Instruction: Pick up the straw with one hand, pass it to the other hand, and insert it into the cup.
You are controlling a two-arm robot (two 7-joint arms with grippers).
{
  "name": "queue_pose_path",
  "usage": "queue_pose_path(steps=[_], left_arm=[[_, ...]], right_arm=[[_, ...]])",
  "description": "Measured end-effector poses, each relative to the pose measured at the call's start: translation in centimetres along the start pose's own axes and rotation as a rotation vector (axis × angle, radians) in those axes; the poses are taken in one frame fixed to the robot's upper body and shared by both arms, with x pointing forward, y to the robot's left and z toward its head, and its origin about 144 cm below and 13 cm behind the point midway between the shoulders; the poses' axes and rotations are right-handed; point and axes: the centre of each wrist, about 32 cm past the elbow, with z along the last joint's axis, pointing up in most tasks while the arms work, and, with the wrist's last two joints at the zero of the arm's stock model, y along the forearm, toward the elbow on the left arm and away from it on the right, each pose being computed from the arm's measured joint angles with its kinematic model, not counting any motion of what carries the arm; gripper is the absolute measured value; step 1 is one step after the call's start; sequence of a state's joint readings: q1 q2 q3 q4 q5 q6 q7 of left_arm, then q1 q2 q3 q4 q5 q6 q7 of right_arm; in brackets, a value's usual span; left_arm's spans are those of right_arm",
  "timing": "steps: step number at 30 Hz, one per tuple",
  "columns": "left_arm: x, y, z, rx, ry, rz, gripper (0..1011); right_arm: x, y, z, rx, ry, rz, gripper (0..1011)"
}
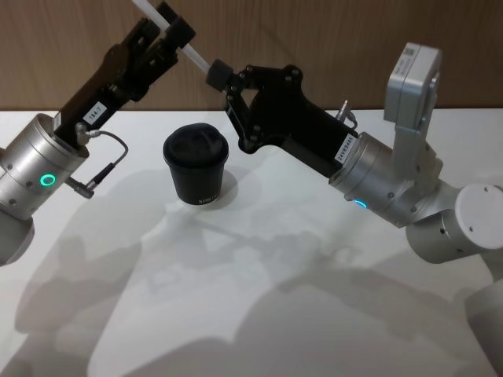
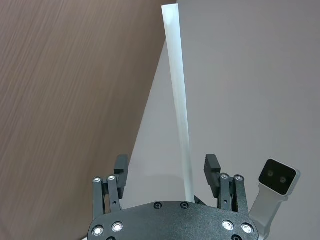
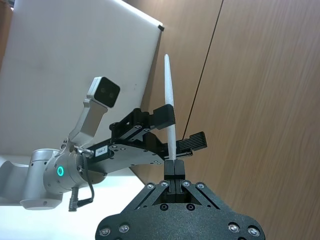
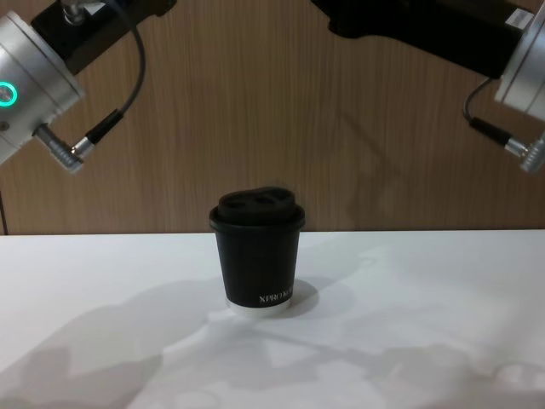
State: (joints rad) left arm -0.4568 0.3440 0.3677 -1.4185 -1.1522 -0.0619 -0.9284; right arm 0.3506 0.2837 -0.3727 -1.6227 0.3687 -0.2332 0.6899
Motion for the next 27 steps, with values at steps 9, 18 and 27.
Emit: queue_pose_path(steps=[9,18,27], left_arm=[[0.33,-0.22,0.03,-0.002,-0.005,-0.012,758],[0.59,-0.32,0.11,-0.002,-0.008,-0.019,504],[0.79,-0.33,0.19,-0.002,-0.011,-0.021,191]], right_arm=[[0.00,0.00,0.00,0.000,0.000,0.000,0],[0.00,0.00,0.00,0.000,0.000,0.000,1],[0.00,0.00,0.00,0.000,0.000,0.000,1]])
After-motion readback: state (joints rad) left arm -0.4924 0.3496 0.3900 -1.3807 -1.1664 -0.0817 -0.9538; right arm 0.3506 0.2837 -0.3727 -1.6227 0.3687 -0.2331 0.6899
